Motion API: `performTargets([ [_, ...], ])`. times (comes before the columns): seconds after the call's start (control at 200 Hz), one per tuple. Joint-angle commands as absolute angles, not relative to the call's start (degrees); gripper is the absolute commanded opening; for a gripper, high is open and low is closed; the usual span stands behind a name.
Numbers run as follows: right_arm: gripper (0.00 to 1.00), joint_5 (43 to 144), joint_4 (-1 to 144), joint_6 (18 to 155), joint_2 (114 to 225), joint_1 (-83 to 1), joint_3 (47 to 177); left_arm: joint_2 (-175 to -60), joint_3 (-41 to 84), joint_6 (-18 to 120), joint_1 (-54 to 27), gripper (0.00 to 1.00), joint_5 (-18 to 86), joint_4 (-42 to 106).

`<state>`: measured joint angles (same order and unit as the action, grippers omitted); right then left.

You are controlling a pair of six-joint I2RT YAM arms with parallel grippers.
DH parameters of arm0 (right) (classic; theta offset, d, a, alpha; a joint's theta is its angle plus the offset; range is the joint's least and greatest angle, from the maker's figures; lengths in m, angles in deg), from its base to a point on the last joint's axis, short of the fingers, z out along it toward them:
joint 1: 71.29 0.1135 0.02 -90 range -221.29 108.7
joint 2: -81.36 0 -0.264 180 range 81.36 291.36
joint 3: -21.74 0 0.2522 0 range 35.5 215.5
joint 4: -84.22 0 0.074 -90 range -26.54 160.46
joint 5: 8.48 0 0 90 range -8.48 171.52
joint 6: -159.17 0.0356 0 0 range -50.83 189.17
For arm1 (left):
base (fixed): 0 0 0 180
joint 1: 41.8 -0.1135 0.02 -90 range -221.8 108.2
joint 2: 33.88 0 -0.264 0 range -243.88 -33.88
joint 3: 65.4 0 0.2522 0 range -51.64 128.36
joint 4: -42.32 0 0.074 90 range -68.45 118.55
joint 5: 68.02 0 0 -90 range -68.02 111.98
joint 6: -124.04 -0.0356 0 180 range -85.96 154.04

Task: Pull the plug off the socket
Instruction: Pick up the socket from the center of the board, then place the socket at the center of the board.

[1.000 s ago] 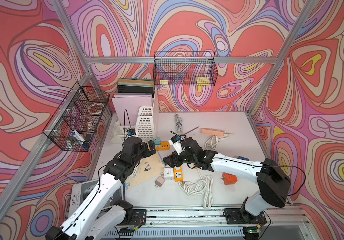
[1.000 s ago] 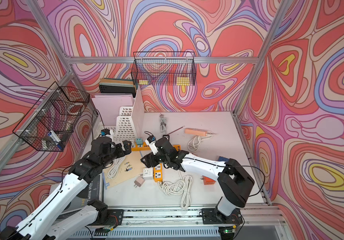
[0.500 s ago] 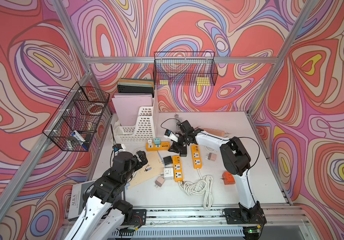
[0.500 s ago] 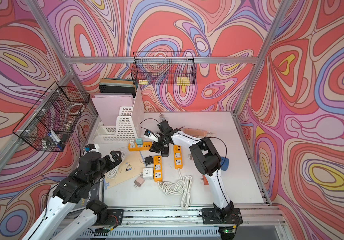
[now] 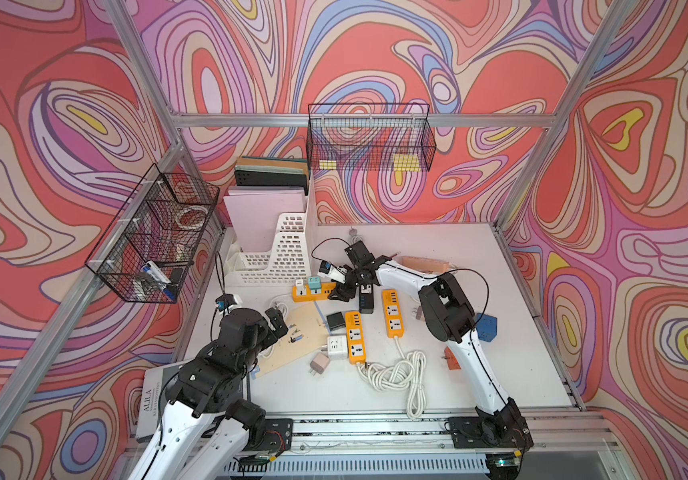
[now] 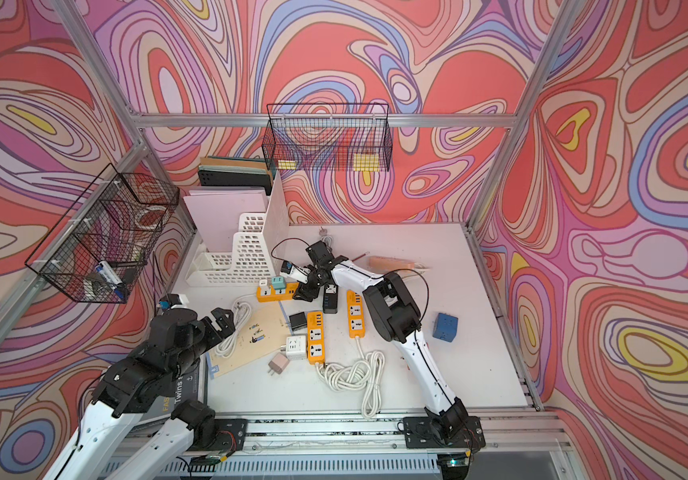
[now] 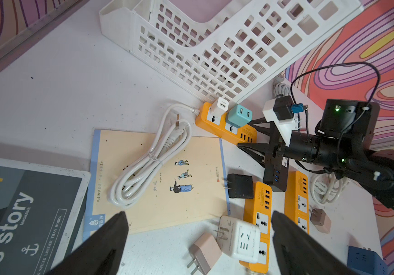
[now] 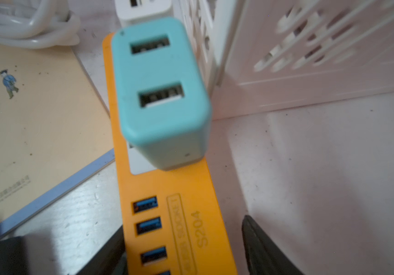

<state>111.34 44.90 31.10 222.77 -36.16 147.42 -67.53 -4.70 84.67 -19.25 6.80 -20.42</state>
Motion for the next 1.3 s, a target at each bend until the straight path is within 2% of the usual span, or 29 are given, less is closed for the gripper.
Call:
performTargets([
  [0.0,0.63,115.31,40.75,28.01,224.94,-35.17,150.01,-67.01,-3.29,84.48,-19.41,0.99,5.64,-23.34],
  [0.15,0.49,115.88,39.22,26.82,223.28,-35.06,148.33,-67.27,-3.58,85.08,-19.41,0.99,6.31,-22.41],
  [0.305,0.38,113.29,43.30,28.81,216.46,-35.08,140.40,-67.59,-4.51,85.67,-19.45,0.99,7.81,-20.01],
  [0.591,0.29,101.10,48.76,41.38,195.50,-35.08,123.12,-67.36,-9.13,89.12,-19.40,0.96,16.15,-9.11],
  [0.776,0.28,93.83,52.24,55.76,178.78,-34.54,104.14,-71.05,-14.34,94.99,-19.40,0.91,27.38,5.47],
  [0.956,0.27,85.92,54.56,70.75,165.14,-29.44,87.69,-81.46,-15.91,100.11,-18.85,0.87,38.53,19.32],
  [1.122,0.28,79.96,54.96,81.92,159.59,-23.84,78.34,-90.81,-15.33,101.37,-13.41,0.87,39.43,27.71],
  [1.297,0.29,76.09,54.00,87.99,157.61,-23.10,73.32,-99.91,-14.35,102.57,-8.72,0.87,40.03,33.02],
])
